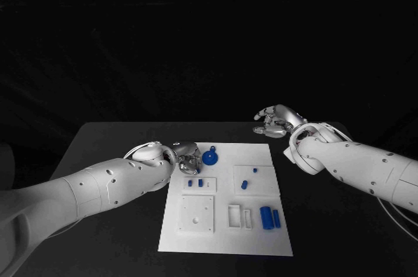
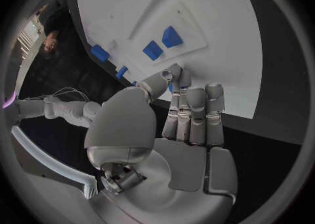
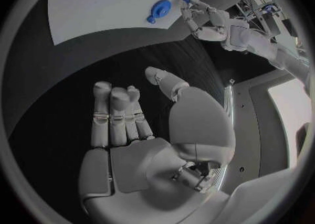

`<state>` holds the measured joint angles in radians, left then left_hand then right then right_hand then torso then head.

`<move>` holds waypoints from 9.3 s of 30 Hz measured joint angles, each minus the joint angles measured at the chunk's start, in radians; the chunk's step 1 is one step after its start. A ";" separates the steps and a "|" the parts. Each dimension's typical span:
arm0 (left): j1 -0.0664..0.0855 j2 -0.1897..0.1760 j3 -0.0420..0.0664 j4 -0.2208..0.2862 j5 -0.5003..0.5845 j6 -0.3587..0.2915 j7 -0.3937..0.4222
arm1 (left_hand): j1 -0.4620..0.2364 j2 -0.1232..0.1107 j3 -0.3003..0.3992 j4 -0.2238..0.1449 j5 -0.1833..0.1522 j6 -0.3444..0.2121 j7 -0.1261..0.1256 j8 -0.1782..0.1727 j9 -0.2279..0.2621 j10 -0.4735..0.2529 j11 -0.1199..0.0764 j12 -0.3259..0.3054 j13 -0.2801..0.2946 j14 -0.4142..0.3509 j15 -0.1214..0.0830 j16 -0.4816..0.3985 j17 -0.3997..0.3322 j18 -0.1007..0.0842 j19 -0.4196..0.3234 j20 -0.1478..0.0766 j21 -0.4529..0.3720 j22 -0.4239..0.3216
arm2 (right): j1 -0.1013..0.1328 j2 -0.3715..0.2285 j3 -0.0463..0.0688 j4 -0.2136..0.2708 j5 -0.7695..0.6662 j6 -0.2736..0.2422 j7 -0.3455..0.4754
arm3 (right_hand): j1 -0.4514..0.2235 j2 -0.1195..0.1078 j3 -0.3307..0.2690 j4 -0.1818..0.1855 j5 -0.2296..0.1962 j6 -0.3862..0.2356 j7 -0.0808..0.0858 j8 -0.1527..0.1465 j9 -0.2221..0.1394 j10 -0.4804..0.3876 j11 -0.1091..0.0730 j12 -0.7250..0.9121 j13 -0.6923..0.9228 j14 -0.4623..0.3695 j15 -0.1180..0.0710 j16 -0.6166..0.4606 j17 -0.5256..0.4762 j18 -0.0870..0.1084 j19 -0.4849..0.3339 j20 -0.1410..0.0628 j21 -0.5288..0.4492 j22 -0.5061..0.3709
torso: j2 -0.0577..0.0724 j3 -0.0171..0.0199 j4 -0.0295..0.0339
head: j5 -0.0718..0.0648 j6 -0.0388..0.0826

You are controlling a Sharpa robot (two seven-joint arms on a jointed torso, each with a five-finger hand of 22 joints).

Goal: Assemble the parts on the task board

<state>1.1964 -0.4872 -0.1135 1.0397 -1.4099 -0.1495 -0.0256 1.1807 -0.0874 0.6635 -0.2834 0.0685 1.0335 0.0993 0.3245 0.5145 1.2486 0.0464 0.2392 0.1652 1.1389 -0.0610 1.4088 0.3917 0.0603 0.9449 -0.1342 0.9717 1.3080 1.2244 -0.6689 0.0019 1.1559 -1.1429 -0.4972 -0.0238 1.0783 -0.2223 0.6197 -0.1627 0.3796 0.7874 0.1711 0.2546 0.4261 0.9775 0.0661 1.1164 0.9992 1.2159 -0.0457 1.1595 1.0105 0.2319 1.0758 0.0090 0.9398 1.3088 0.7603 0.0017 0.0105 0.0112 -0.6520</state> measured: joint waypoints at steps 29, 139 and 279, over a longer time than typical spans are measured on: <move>-0.008 -0.022 -0.004 0.019 -0.013 -0.028 -0.062 | 0.044 -0.080 -0.011 0.001 -0.011 -0.176 0.017 -0.078 -0.040 -0.016 0.012 -0.022 0.012 -0.028 0.011 0.000 -0.011 0.001 -0.014 0.004 0.000 0.000 | 0.000 -0.004 0.000 -0.001 0.000 0.000 0.001 | 0.000 0.000 0.000 0.000 0.000 -0.002 0.001 0.000 -0.001 0.000 0.000 0.002 -0.001 0.000 0.000 0.000 -0.001 0.000 0.000 0.000 0.000 0.000 | 0.000 -0.0007 0.0008 | -0.001 0.003; 0.028 -0.348 0.047 0.359 1.103 -0.087 0.272 | -0.039 -0.026 -0.017 0.016 0.008 -0.190 0.070 -0.016 -0.011 -0.086 0.075 -0.088 -0.020 -0.159 0.130 -0.686 -0.130 -0.045 -0.291 0.102 -0.350 -0.081 | -0.137 0.012 -0.052 0.029 -0.599 0.190 -0.095 | 0.102 -0.028 0.241 0.000 -0.321 0.195 -0.041 0.099 0.017 0.216 -0.015 -0.864 -0.696 0.000 0.001 -0.012 -0.147 0.008 -0.014 0.011 -0.050 0.000 | -0.018 -0.0039 0.0051 | -0.027 -0.004; 0.029 -0.315 0.047 0.325 1.069 -0.133 0.298 | -0.039 -0.026 -0.017 0.016 0.008 -0.190 0.070 -0.012 -0.014 -0.086 0.075 -0.096 -0.022 -0.139 0.118 -0.712 -0.076 -0.045 -0.275 0.093 -0.360 -0.068 | -0.215 0.154 -0.108 0.266 -0.721 0.176 -0.180 | 0.068 -0.006 0.295 -0.036 -0.256 0.258 -0.066 0.119 0.053 0.265 -0.039 -0.860 -0.647 0.057 -0.028 -0.006 -0.157 0.008 0.037 -0.012 -0.012 -0.001 | -0.018 -0.0034 0.0039 | 0.056 -0.036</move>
<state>1.2250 -0.8017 -0.0665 1.3648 -0.3409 -0.2822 0.2724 1.1420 -0.1131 0.6463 -0.2678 0.0764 0.8431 0.1696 0.3129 0.5005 1.1627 0.1214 0.1428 0.1434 0.9997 0.0566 0.6971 0.3160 0.0151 0.6704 -0.0409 0.6116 1.2403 1.0099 -0.5150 -0.1062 1.4220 -1.8635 -0.3214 -0.2036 1.1464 -0.2280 0.9147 -0.1989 0.1239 1.0458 0.1050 0.3734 0.4790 1.2429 0.0269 0.2566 0.3520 1.2724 -0.0734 1.1537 0.8531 0.2400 1.1131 -0.0031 0.9280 1.3080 0.7423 -0.0016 0.0145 0.0669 -0.6879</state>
